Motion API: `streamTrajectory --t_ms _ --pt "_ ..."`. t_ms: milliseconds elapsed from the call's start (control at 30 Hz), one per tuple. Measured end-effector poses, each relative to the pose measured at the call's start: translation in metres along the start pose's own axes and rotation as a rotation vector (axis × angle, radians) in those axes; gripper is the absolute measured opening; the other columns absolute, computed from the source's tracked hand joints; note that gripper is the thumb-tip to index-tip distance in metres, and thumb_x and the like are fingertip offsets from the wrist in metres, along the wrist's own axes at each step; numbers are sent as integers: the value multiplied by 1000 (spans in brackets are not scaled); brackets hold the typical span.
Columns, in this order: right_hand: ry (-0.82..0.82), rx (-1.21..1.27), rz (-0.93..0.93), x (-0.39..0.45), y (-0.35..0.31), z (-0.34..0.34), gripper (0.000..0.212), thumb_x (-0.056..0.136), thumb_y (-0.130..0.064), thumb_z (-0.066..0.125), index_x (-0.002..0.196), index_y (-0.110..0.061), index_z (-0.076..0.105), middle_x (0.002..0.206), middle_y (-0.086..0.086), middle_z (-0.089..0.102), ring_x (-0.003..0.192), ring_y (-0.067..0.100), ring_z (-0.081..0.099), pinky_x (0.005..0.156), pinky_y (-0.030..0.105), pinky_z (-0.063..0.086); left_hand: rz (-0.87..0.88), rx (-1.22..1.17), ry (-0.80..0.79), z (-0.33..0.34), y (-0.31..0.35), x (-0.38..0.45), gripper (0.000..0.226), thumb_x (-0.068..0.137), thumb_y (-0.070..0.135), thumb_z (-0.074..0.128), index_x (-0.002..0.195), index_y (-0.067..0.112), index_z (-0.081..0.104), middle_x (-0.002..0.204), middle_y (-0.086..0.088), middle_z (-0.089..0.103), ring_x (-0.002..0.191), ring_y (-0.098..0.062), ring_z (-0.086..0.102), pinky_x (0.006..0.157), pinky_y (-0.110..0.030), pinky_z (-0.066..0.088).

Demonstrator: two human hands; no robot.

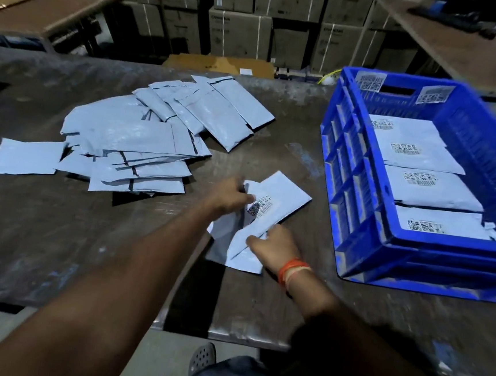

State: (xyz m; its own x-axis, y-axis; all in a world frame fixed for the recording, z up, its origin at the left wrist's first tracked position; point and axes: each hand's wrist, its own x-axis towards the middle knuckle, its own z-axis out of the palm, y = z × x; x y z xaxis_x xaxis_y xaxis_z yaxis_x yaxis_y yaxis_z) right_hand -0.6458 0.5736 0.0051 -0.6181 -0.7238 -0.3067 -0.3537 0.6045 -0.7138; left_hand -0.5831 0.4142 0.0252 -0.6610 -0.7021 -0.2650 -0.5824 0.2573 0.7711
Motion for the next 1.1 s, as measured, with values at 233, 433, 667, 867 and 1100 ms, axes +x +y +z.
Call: streamTrajectory --t_ms 233,433,667,867,1100 --pt "-219 131 -130 -13 -15 26 8 78 -16 70 76 -23 74 70 -7 68 74 15 63 76 29 51 108 283 -58 -15 -7 14 58 99 23 58 153 14 38 150 -9 49 137 -27 49 109 -34 42" --pt "200 144 -22 16 12 0 10 74 -18 64 80 -24 70 81 -5 71 85 18 68 79 28 54 43 621 207 -1 -51 -8 60 85 63 53 137 33 51 146 0 46 135 -31 38 109 -63 29" --pt "272 -178 -47 37 27 -10 50 79 -31 67 128 -28 61 125 4 51 119 30 44 107 34 36 113 614 293 3 -73 -47 91 66 90 49 141 38 45 133 4 47 132 -22 37 107 -62 31" --pt "161 -108 -200 49 27 -6 56 75 -31 64 130 -22 63 120 5 60 114 29 51 102 31 40 123 530 328 1 -94 -71 115 49 97 58 149 45 31 142 4 39 134 -22 36 111 -61 28" --pt "234 -493 -479 52 24 1 63 89 -39 56 150 -30 42 162 3 25 146 29 22 109 47 29 114 612 489 5 -86 -70 74 90 73 38 149 30 38 154 -1 34 147 -24 24 113 -69 22"
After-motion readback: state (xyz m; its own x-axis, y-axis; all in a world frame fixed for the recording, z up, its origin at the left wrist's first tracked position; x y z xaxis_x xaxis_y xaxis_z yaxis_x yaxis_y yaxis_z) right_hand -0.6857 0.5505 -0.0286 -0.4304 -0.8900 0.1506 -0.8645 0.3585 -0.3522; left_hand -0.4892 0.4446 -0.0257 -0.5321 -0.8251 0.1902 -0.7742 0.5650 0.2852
